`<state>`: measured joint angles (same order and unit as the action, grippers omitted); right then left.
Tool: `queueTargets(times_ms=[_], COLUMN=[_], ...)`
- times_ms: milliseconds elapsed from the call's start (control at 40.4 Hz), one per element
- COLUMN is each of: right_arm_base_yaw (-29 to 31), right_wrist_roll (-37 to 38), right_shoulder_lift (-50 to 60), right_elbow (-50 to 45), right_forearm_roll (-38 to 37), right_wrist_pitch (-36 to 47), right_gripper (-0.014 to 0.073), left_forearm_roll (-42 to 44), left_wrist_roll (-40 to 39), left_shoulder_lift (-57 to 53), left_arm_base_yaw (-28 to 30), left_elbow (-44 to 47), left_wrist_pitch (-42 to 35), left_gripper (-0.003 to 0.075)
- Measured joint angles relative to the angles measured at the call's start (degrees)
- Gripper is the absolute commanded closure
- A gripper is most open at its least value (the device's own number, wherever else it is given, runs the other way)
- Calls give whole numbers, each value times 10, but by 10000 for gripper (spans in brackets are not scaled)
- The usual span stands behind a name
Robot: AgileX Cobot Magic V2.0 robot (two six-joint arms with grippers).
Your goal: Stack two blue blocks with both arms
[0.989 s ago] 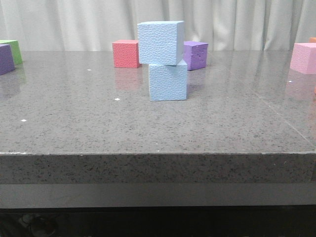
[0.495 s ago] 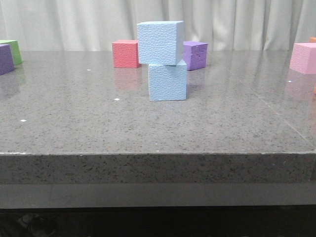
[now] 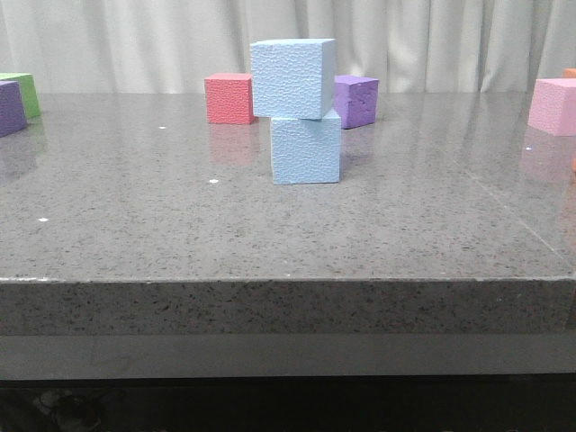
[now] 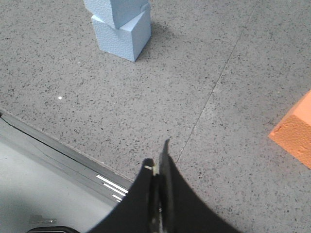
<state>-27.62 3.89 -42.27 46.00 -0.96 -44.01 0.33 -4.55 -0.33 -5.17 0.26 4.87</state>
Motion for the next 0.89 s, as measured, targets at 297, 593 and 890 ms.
queueTargets(times_ms=[297,593,890], right_arm_base_yaw=[0,0,0], right_wrist_roll=[0,0,0], right_shoulder_lift=[0,0,0], right_elbow=[0,0,0], right_forearm_roll=[0,0,0], right_wrist_pitch=[0,-1,-1], right_gripper=[663,663,663], left_forearm_roll=[-3,-3,-3], left_wrist_roll=[5,6,6], left_shoulder_lift=[0,0,0], left_arm_base_yaw=[0,0,0], left_elbow=[0,0,0], left_wrist_pitch=[-1,-1,-1], left_gripper=[738,738,738])
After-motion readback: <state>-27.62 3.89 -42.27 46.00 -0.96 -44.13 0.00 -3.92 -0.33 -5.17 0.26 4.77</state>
